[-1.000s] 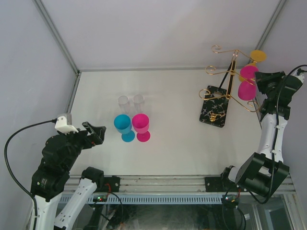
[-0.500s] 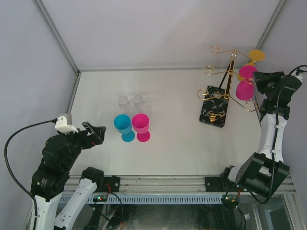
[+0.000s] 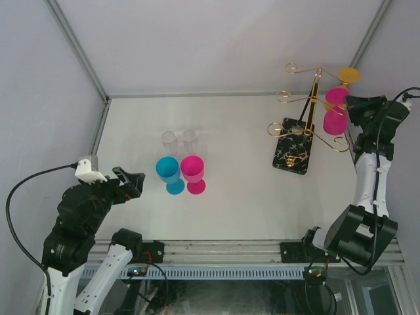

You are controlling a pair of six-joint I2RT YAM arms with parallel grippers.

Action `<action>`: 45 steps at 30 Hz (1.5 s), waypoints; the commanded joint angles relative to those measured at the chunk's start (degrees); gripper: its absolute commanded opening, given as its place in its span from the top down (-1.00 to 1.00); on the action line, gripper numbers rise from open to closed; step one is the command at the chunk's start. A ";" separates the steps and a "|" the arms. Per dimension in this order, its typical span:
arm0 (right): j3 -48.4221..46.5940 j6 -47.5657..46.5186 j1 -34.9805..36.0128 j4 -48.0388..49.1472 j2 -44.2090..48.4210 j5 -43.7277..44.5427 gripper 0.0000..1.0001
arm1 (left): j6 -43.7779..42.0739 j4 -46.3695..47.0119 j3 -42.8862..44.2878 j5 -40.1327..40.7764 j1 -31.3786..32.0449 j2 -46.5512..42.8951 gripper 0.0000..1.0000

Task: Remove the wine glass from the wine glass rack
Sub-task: Pick up the wine glass from the wine rack, then place the wine glass at the center of the board.

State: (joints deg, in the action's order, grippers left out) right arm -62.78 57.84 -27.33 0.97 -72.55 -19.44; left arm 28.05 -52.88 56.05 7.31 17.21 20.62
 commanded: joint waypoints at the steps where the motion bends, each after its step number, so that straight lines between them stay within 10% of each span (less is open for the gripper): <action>1: -3.23 1.53 0.34 5.71 -0.23 2.47 1.00 | 0.86 1.36 2.86 0.33 -0.40 0.05 -0.99; 19: -7.56 -8.74 -0.70 -0.53 1.36 13.92 1.00 | 0.60 0.56 3.10 0.77 -0.37 -0.29 -0.99; 32: -7.60 -21.92 -0.46 -22.01 19.43 23.92 1.00 | 1.85 0.38 4.06 -2.37 -0.34 -0.12 -0.99; 45: -2.78 -17.53 1.00 -39.96 41.14 15.53 1.00 | 2.63 -0.58 5.15 -6.44 -0.34 0.25 -0.99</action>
State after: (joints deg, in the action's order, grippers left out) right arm -66.02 38.28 -27.31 -34.17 -34.52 -0.58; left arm 30.04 -54.24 57.23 3.53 17.21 20.38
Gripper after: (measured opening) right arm 0.003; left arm 0.996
